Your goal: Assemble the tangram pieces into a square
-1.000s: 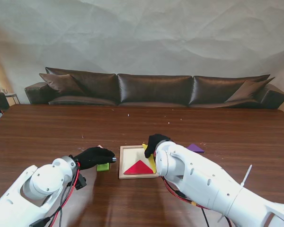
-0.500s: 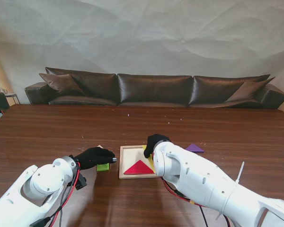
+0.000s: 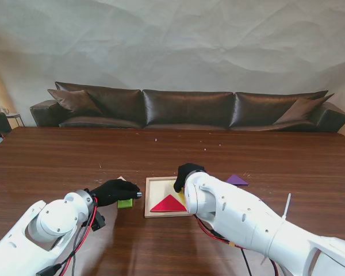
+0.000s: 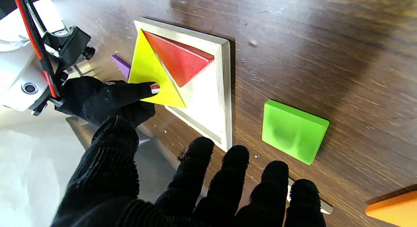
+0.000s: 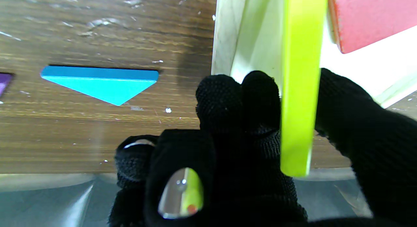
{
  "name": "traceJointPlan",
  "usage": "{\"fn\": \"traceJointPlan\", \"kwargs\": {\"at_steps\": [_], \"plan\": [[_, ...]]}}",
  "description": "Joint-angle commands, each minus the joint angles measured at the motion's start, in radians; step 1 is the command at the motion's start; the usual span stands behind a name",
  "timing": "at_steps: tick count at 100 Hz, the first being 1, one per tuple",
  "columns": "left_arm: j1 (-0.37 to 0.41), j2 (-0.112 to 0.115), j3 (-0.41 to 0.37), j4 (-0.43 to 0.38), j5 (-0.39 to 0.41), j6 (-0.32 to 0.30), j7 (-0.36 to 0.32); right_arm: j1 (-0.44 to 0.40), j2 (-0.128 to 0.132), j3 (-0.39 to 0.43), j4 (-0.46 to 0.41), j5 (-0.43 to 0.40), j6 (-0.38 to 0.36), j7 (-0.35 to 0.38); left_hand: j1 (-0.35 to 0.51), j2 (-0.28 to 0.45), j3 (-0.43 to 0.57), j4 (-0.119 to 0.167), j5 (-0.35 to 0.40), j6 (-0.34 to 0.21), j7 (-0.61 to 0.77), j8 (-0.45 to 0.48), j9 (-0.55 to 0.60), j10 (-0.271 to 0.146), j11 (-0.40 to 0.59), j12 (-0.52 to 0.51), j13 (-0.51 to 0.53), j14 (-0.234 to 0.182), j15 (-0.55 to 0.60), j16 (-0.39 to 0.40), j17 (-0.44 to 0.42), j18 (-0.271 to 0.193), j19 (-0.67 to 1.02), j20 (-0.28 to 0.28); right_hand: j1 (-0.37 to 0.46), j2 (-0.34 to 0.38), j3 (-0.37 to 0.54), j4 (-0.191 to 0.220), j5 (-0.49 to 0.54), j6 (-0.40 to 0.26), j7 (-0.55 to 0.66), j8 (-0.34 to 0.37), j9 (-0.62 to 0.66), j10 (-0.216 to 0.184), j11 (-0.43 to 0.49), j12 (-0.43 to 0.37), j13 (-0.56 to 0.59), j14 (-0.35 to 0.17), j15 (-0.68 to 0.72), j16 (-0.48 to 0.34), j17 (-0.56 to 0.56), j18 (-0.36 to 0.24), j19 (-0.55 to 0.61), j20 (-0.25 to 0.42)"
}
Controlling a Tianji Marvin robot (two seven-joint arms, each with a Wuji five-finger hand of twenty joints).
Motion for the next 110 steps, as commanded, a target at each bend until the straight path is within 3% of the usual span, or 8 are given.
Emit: {"fn": "traceJointPlan", "kwargs": {"at_steps": [1,30,53,62,93,110], "plan": [[0.001,-0.001,0.000,0.000,-0.002,0.004,-0.020,0.000,-0.009,-0.002,0.008,0.004,-0.003,0.014,0.003,0.046,0.009,0.028,0.018,0.002,0.002,0.003,0.021,0.006,0.004,0.003,0.013,0.012,0.010,0.015,-0.005,-0.016,-0.011,0.009,-0.039,0.028,-0.002,0.031,0.078,0.054,-0.009,-0.006,0.094,0.065,0.020,-0.020,0.003,-0.288,0.026,0.014,0.490,-0.070,0.161,0.033],[-0.002,0.000,0.004,0.001,-0.006,0.009,-0.025,-0.002,-0.011,-0.001,0.005,0.009,0.005,0.013,0.005,0.049,0.010,0.028,0.021,0.003,0.004,0.005,0.022,0.007,0.004,0.003,0.015,0.013,0.011,0.016,-0.004,-0.018,-0.011,0.009,-0.040,0.013,-0.007,0.031,0.094,0.055,-0.003,0.000,0.096,0.065,0.038,-0.014,0.004,-0.286,0.032,0.016,0.491,-0.072,0.167,0.034],[-0.005,0.000,0.007,0.004,-0.008,0.008,-0.025,-0.001,-0.020,-0.005,0.019,-0.006,0.007,-0.009,0.004,0.050,0.009,0.027,0.022,0.002,0.005,0.006,0.022,0.006,0.004,0.003,0.016,0.011,0.011,0.016,-0.004,-0.017,-0.011,0.009,-0.023,-0.048,0.029,0.028,0.114,0.052,0.056,-0.004,0.094,0.047,0.113,0.015,0.004,-0.318,0.053,0.032,0.497,-0.107,0.193,0.042],[-0.005,0.000,0.007,0.005,-0.009,0.008,-0.025,-0.002,-0.025,-0.009,0.028,-0.015,0.010,-0.023,0.005,0.051,0.009,0.027,0.023,0.001,0.005,0.006,0.022,0.008,0.004,0.003,0.015,0.012,0.011,0.016,-0.004,-0.017,-0.011,0.009,-0.018,-0.065,0.044,0.026,0.116,0.056,0.082,-0.014,0.094,0.045,0.135,0.024,0.005,-0.360,0.053,0.040,0.499,-0.119,0.202,0.044],[-0.004,-0.001,0.006,0.004,-0.009,0.011,-0.024,0.008,-0.033,-0.031,0.046,-0.037,0.013,-0.031,0.007,0.051,0.007,0.027,0.023,0.003,0.005,0.007,0.023,0.006,0.004,0.003,0.015,0.014,0.011,0.016,-0.004,-0.017,-0.011,0.009,0.001,-0.123,0.088,0.004,0.114,0.056,0.137,-0.053,0.093,0.044,0.173,0.042,0.007,-0.396,0.061,0.059,0.503,-0.144,0.217,0.048],[-0.004,-0.001,0.006,0.006,-0.009,0.011,-0.024,0.000,-0.054,-0.027,0.065,-0.037,0.054,-0.069,0.008,0.053,0.006,0.027,0.022,0.002,0.004,0.007,0.023,0.007,0.004,0.003,0.015,0.014,0.011,0.016,-0.004,-0.017,-0.011,0.009,0.004,-0.138,0.111,0.007,0.116,0.068,0.166,-0.083,0.093,0.051,0.189,0.049,0.007,-0.392,0.068,0.066,0.505,-0.151,0.228,0.049]]}}
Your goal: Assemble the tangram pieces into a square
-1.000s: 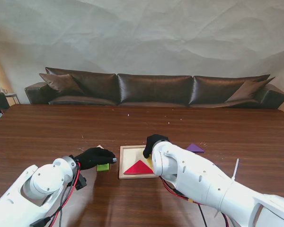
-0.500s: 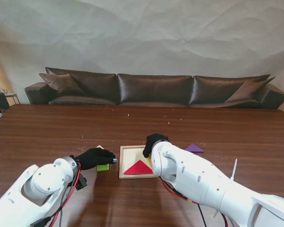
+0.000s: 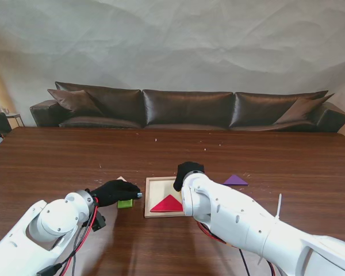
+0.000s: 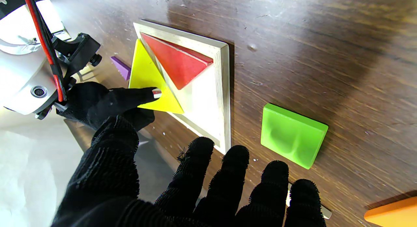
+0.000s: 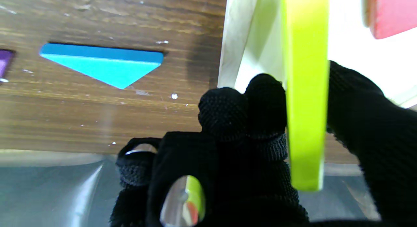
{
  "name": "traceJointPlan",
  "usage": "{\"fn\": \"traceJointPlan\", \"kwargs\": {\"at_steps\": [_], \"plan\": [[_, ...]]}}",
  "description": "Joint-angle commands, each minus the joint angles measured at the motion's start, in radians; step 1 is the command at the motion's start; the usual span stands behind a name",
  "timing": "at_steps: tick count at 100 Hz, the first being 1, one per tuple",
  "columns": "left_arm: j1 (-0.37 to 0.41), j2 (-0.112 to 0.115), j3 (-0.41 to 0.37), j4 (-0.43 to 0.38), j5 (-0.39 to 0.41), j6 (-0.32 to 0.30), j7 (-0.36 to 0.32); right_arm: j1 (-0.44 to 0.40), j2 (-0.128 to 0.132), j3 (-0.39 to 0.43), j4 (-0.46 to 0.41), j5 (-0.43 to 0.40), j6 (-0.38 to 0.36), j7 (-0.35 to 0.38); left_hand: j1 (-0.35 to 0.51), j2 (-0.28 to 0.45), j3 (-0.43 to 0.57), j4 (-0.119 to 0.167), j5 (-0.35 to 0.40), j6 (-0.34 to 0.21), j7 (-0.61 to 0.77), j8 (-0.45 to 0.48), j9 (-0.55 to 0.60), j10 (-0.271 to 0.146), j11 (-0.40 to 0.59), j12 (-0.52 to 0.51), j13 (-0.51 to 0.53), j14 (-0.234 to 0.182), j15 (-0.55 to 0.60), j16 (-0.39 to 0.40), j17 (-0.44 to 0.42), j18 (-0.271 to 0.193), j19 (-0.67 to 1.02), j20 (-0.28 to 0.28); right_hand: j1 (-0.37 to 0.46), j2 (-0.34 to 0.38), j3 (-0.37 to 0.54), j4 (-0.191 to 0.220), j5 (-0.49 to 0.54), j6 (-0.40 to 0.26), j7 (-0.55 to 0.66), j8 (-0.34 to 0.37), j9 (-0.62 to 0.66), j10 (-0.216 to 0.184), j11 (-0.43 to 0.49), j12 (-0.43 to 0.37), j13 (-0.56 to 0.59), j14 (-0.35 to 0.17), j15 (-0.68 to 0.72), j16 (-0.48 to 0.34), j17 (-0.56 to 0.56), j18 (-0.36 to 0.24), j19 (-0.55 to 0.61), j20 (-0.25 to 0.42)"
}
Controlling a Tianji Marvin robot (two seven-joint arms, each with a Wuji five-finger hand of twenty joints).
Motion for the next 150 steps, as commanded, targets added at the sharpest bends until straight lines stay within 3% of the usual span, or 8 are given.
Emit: {"fn": "traceJointPlan", "kwargs": {"at_steps": [1,45,67,85,91,104,150], "plan": [[0.001,-0.001,-0.001,0.000,-0.004,0.003,-0.020,-0.008,-0.015,0.000,0.006,-0.003,0.015,0.006,0.009,0.052,0.006,0.028,0.021,0.004,0.003,0.006,0.022,0.008,0.004,0.003,0.016,0.013,0.011,0.016,-0.004,-0.017,-0.011,0.009,0.019,-0.046,0.086,0.007,0.085,0.104,0.077,-0.023,0.093,0.074,0.078,0.020,0.007,-0.370,0.035,0.017,0.508,-0.104,0.189,0.029],[0.003,-0.002,-0.004,0.000,-0.002,0.000,-0.017,-0.012,-0.053,-0.019,0.047,-0.033,0.074,-0.056,0.009,0.053,0.004,0.028,0.024,0.002,0.005,0.006,0.022,0.006,0.004,0.003,0.015,0.013,0.011,0.016,-0.003,-0.017,-0.011,0.009,0.020,-0.043,0.082,0.013,0.084,0.104,0.087,-0.049,0.092,0.076,0.077,0.017,0.007,-0.379,0.035,0.020,0.509,-0.106,0.195,0.028],[0.003,-0.002,-0.004,0.001,-0.002,0.000,-0.018,-0.019,-0.062,-0.025,0.058,-0.038,0.079,-0.069,0.011,0.053,0.004,0.028,0.022,0.003,0.004,0.006,0.023,0.009,0.004,0.003,0.015,0.013,0.011,0.016,-0.004,-0.018,-0.011,0.009,-0.008,0.022,0.003,0.012,0.065,0.068,0.024,-0.046,0.092,0.069,0.013,-0.013,0.007,-0.375,0.033,0.020,0.508,-0.117,0.183,0.022],[0.002,-0.001,-0.003,0.003,-0.002,-0.001,-0.019,-0.025,-0.066,-0.026,0.059,-0.040,0.089,-0.077,0.010,0.053,0.003,0.028,0.025,0.003,0.005,0.006,0.023,0.009,0.004,0.003,0.015,0.014,0.011,0.016,-0.004,-0.017,-0.011,0.009,-0.029,0.004,-0.030,0.002,0.047,0.053,-0.011,-0.012,0.092,0.059,-0.028,-0.030,0.008,-0.386,0.026,0.017,0.508,-0.122,0.178,0.018],[0.001,-0.001,-0.003,0.004,-0.002,-0.002,-0.019,-0.026,-0.064,-0.027,0.053,-0.043,0.092,-0.075,0.010,0.053,0.003,0.028,0.024,0.003,0.005,0.006,0.022,0.009,0.004,0.003,0.016,0.012,0.011,0.016,-0.004,-0.018,-0.011,0.009,-0.057,0.028,-0.065,0.027,0.038,0.058,-0.041,0.025,0.093,0.055,-0.059,-0.042,0.008,-0.386,0.022,0.015,0.507,-0.124,0.173,0.015],[0.000,-0.001,-0.002,0.005,-0.002,-0.002,-0.020,-0.035,-0.061,-0.022,0.039,-0.048,0.095,-0.082,0.010,0.053,0.002,0.028,0.025,0.003,0.005,0.007,0.024,0.009,0.004,0.003,0.015,0.014,0.011,0.016,-0.004,-0.018,-0.011,0.009,-0.098,0.049,-0.116,0.093,0.037,0.070,-0.128,0.213,0.092,0.055,-0.086,-0.046,0.008,-0.390,0.013,0.010,0.506,-0.126,0.167,0.012],[0.000,-0.001,-0.002,0.007,-0.001,-0.005,-0.020,-0.063,-0.033,-0.004,-0.044,-0.064,0.104,-0.068,0.011,0.054,0.001,0.028,0.023,0.004,0.004,0.006,0.023,0.011,0.004,0.003,0.016,0.014,0.011,0.016,-0.004,-0.017,-0.011,0.009,-0.196,0.042,-0.212,0.040,-0.096,0.073,-0.149,0.236,0.090,0.038,-0.272,-0.096,0.007,-0.356,-0.047,-0.037,0.495,-0.096,0.105,-0.017]]}}
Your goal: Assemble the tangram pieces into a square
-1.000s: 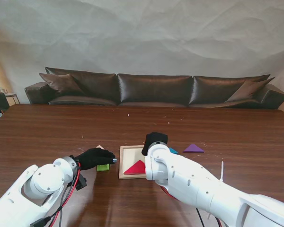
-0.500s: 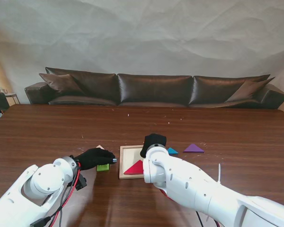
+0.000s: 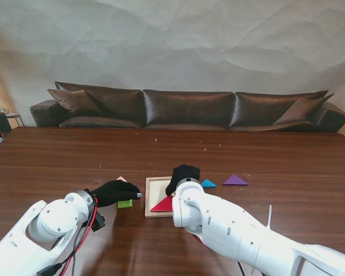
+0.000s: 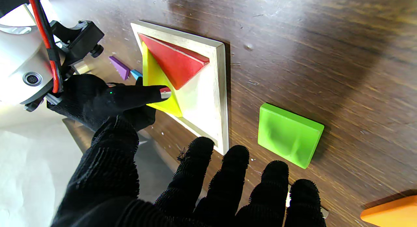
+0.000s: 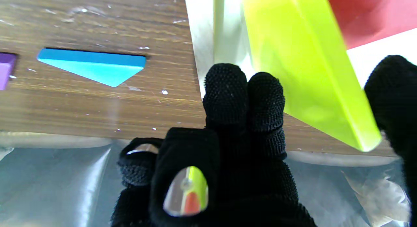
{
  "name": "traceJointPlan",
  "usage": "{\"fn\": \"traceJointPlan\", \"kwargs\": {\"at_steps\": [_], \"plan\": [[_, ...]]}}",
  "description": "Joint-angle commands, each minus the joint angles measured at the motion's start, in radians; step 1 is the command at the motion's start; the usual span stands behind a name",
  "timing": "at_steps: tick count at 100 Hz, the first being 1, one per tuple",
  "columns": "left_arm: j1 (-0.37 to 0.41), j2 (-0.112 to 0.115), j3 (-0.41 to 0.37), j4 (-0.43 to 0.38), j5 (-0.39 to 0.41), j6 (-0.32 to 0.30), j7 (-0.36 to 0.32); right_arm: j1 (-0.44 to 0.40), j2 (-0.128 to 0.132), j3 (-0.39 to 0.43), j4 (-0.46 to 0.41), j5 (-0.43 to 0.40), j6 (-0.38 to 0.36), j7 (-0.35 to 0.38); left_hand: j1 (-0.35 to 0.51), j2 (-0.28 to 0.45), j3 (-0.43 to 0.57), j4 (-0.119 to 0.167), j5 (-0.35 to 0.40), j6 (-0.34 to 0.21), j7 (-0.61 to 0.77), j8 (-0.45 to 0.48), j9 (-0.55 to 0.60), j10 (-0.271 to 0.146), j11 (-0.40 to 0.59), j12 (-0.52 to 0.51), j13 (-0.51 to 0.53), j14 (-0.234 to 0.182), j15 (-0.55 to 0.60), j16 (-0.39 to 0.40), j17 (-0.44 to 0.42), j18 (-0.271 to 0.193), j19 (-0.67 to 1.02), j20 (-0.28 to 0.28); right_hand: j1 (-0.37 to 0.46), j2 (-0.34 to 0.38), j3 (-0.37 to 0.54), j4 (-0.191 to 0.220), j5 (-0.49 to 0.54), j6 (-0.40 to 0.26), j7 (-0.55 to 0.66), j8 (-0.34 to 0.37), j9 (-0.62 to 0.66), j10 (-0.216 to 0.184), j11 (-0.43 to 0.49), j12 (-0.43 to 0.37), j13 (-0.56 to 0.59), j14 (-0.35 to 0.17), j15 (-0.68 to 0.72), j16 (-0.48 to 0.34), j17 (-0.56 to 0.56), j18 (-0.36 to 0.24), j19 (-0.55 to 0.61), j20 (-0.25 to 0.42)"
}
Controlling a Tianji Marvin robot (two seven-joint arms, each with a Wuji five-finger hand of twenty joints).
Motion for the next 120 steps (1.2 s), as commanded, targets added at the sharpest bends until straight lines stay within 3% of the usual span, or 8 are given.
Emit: {"fn": "traceJointPlan", "kwargs": {"at_steps": [1,27,69,92,104,107,112,120], "plan": [[0.001,-0.001,-0.001,0.000,-0.002,-0.001,-0.020,-0.010,0.003,0.004,-0.019,-0.005,-0.003,0.017,0.010,0.054,0.001,0.028,0.024,0.004,0.005,0.004,0.024,0.011,0.005,0.003,0.016,0.013,0.011,0.016,-0.004,-0.017,-0.011,0.009,-0.037,0.008,-0.022,-0.021,-0.024,0.083,0.006,0.026,0.090,0.061,-0.029,-0.016,0.007,-0.330,0.001,-0.009,0.495,-0.065,0.103,-0.017],[0.000,0.000,0.002,-0.002,-0.003,0.004,-0.025,-0.029,0.019,0.020,-0.051,-0.004,-0.028,0.022,0.010,0.054,0.000,0.028,0.025,0.002,0.005,0.004,0.023,0.006,0.004,0.003,0.016,0.011,0.011,0.016,-0.003,-0.017,-0.011,0.009,-0.057,0.005,-0.026,-0.028,-0.099,0.084,-0.016,0.023,0.062,0.056,-0.116,-0.013,0.007,-0.294,-0.034,-0.039,0.484,-0.026,0.053,-0.037],[-0.003,0.000,0.005,-0.001,-0.005,0.008,-0.029,-0.064,0.018,0.037,-0.068,-0.022,-0.039,-0.021,0.011,0.055,0.000,0.028,0.026,0.003,0.005,0.004,0.026,0.009,0.005,0.004,0.018,0.011,0.012,0.016,-0.003,-0.017,-0.010,0.009,-0.071,0.031,-0.039,-0.030,-0.196,0.102,-0.089,0.011,-0.039,0.058,-0.116,0.018,0.006,-0.247,-0.075,-0.079,0.473,0.020,0.003,-0.054],[-0.004,0.001,0.007,-0.001,-0.006,0.011,-0.034,-0.109,0.046,0.090,-0.130,-0.040,-0.115,-0.051,0.012,0.055,-0.001,0.028,0.025,0.005,0.005,0.004,0.026,0.006,0.005,0.004,0.018,0.012,0.012,0.016,-0.002,-0.016,-0.010,0.010,-0.005,0.169,-0.086,0.015,-0.262,0.000,-0.265,-0.050,-0.091,0.052,-0.094,0.028,0.005,-0.233,-0.092,-0.098,0.463,0.053,-0.047,-0.067],[-0.005,0.001,0.008,-0.001,-0.006,0.011,-0.033,-0.132,0.065,0.123,-0.170,-0.033,-0.176,-0.046,0.012,0.056,-0.001,0.028,0.026,0.004,0.005,0.004,0.027,0.008,0.005,0.004,0.019,0.013,0.013,0.017,0.000,-0.017,-0.009,0.010,0.044,0.223,0.013,0.054,-0.242,-0.078,-0.306,-0.076,-0.118,0.056,-0.059,0.056,0.004,-0.219,-0.081,-0.095,0.457,0.086,-0.067,-0.069],[-0.005,0.001,0.008,-0.001,-0.006,0.011,-0.033,-0.137,0.069,0.130,-0.179,-0.029,-0.188,-0.044,0.012,0.056,-0.001,0.028,0.026,0.004,0.005,0.004,0.027,0.009,0.005,0.004,0.019,0.013,0.013,0.017,0.000,-0.018,-0.009,0.010,0.071,0.201,0.053,-0.014,-0.242,-0.104,-0.278,-0.171,-0.117,0.055,-0.050,0.068,0.004,-0.220,-0.075,-0.091,0.457,0.092,-0.069,-0.064],[-0.005,0.001,0.008,-0.001,-0.006,0.011,-0.033,-0.146,0.073,0.141,-0.188,-0.022,-0.207,-0.043,0.013,0.055,-0.001,0.028,0.026,0.005,0.005,0.004,0.026,0.007,0.005,0.004,0.018,0.013,0.012,0.016,-0.001,-0.017,-0.009,0.010,0.120,0.156,0.109,-0.092,-0.254,-0.140,-0.221,-0.271,-0.122,0.056,-0.033,0.085,0.004,-0.217,-0.067,-0.087,0.456,0.104,-0.070,-0.062],[-0.005,0.001,0.008,-0.001,-0.005,0.010,-0.033,-0.160,0.081,0.161,-0.201,-0.003,-0.241,-0.038,0.012,0.056,-0.002,0.028,0.025,0.004,0.005,0.004,0.026,0.007,0.005,0.004,0.017,0.011,0.012,0.016,-0.001,-0.017,-0.009,0.010,0.179,0.108,0.177,-0.144,-0.260,-0.185,-0.146,-0.360,-0.121,0.052,-0.009,0.110,0.003,-0.212,-0.055,-0.080,0.456,0.116,-0.072,-0.061]]}}
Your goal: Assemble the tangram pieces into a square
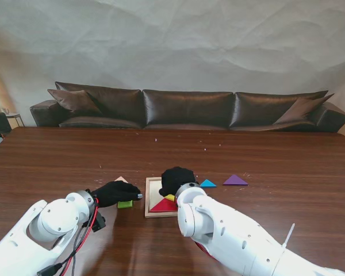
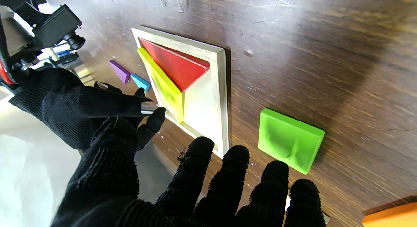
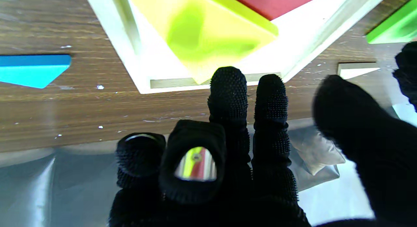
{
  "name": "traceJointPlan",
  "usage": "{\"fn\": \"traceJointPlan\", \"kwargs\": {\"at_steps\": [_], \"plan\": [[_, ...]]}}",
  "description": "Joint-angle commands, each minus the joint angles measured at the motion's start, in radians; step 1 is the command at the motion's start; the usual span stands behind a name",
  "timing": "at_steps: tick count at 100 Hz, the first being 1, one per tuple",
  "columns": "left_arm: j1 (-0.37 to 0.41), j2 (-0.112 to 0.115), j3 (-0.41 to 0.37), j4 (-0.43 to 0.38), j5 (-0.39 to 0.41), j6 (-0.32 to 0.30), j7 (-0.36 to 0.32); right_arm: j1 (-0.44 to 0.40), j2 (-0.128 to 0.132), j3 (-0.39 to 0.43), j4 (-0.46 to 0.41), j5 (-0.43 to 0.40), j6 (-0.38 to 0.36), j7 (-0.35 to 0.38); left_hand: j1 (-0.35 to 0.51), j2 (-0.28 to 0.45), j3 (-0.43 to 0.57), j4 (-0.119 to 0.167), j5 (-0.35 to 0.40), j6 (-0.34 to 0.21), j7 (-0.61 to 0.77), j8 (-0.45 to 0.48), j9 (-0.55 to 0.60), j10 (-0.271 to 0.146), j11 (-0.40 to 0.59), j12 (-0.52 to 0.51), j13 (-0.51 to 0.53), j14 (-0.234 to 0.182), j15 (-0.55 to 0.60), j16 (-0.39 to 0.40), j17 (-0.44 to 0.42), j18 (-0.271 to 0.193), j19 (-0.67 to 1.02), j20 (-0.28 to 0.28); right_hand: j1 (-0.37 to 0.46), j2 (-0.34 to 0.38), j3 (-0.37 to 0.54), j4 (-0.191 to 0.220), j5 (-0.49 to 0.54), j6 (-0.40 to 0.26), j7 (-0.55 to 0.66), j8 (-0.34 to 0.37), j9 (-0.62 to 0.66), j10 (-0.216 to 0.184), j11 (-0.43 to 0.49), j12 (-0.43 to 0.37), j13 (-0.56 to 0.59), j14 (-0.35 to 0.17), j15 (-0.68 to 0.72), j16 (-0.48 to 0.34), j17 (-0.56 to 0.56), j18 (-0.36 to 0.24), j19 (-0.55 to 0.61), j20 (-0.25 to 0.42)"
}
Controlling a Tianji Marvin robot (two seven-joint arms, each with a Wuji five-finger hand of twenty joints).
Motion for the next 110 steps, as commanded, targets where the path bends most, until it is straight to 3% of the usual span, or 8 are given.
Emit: {"fn": "traceJointPlan", "kwargs": {"at_steps": [1,12,20,40,61,78,110], "plan": [[0.001,-0.001,0.000,-0.001,-0.003,0.003,-0.020,-0.017,0.005,0.009,-0.014,0.016,-0.022,0.020,0.012,0.056,-0.002,0.028,0.026,0.003,0.005,0.004,0.026,0.008,0.005,0.004,0.017,0.012,0.012,0.008,-0.001,-0.017,-0.009,0.010,0.046,-0.061,0.087,-0.056,-0.020,-0.058,0.081,-0.081,-0.006,0.071,0.044,0.039,0.019,-0.156,0.037,0.015,0.449,0.030,0.002,-0.008],[0.001,-0.001,0.000,-0.001,-0.003,0.003,-0.019,-0.050,0.005,0.049,-0.016,0.065,-0.077,0.002,0.014,0.056,-0.001,0.028,0.026,0.004,0.005,0.004,0.025,0.013,0.004,0.004,0.019,0.014,0.012,0.008,-0.001,-0.016,-0.009,0.010,0.130,-0.119,0.181,-0.087,0.010,-0.089,0.123,-0.134,0.005,0.072,0.074,0.084,0.018,-0.142,0.062,0.027,0.448,0.057,0.006,-0.004],[0.001,-0.001,0.000,-0.001,-0.004,0.005,-0.019,-0.069,0.011,0.070,-0.021,0.087,-0.115,0.001,0.014,0.055,-0.002,0.028,0.027,0.005,0.005,0.004,0.026,0.011,0.005,0.004,0.018,0.012,0.012,0.008,0.000,-0.018,-0.009,0.010,0.161,-0.117,0.219,-0.097,0.021,-0.099,0.113,-0.167,0.006,0.075,0.078,0.100,0.018,-0.139,0.071,0.031,0.447,0.070,0.007,-0.002],[-0.002,0.000,0.004,0.000,-0.005,0.006,-0.023,-0.091,0.044,0.095,-0.041,0.084,-0.180,0.049,0.013,0.056,-0.003,0.028,0.027,0.004,0.006,0.005,0.026,0.009,0.005,0.004,0.018,0.012,0.012,0.008,0.001,-0.017,-0.009,0.011,0.170,-0.046,0.254,-0.044,0.049,-0.103,0.050,-0.217,-0.021,0.066,0.144,0.185,0.018,-0.153,0.118,0.059,0.447,0.090,0.006,0.003],[-0.005,0.000,0.008,0.003,-0.007,0.009,-0.026,-0.083,0.068,0.086,-0.050,0.047,-0.206,0.096,0.014,0.057,-0.003,0.028,0.027,0.005,0.005,0.004,0.026,0.007,0.005,0.004,0.018,0.012,0.012,0.008,0.000,-0.017,-0.009,0.011,0.163,-0.038,0.270,-0.049,0.025,-0.106,-0.043,-0.252,-0.032,0.046,0.213,0.246,0.018,-0.185,0.162,0.095,0.450,0.077,0.016,0.007],[-0.007,0.000,0.010,0.005,-0.008,0.009,-0.026,-0.071,0.070,0.072,-0.042,0.030,-0.203,0.104,0.016,0.057,-0.003,0.028,0.027,0.005,0.005,0.004,0.026,0.011,0.005,0.004,0.018,0.013,0.012,0.008,0.000,-0.016,-0.009,0.011,0.145,-0.007,0.256,-0.017,0.001,-0.101,-0.105,-0.228,-0.029,0.043,0.218,0.246,0.019,-0.199,0.171,0.110,0.452,0.058,0.028,0.009],[-0.009,0.000,0.014,0.007,-0.008,0.010,-0.028,-0.058,0.069,0.063,-0.021,0.030,-0.184,0.110,0.016,0.056,-0.004,0.028,0.028,0.007,0.006,0.005,0.027,0.011,0.005,0.004,0.021,0.014,0.013,0.009,0.001,-0.015,-0.008,0.011,0.135,0.016,0.243,-0.006,-0.029,-0.090,-0.152,-0.194,-0.032,0.041,0.201,0.234,0.019,-0.205,0.170,0.113,0.454,0.054,0.032,0.008]]}}
